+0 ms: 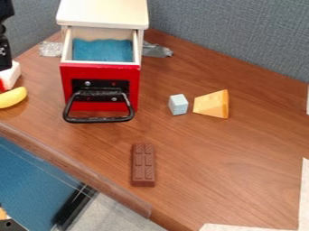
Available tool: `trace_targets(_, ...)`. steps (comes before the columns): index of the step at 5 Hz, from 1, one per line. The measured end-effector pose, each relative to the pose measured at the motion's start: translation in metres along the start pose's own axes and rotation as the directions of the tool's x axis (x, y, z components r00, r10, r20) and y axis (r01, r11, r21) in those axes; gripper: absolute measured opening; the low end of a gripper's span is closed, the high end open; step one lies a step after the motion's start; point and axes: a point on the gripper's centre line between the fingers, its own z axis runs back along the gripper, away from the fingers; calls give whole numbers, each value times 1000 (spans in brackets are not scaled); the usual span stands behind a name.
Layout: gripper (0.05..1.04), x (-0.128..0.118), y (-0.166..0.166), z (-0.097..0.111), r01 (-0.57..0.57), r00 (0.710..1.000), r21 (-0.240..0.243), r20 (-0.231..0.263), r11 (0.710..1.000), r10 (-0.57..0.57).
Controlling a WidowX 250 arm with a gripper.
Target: Close the drawer
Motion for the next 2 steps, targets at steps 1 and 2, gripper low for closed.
trace_targets(1, 1001, -2, -6, -10, 7, 1000, -28, -13, 1000, -7)
trace_targets(2, 1000, 1, -45, -12, 140, 990, -22, -1, 990, -140)
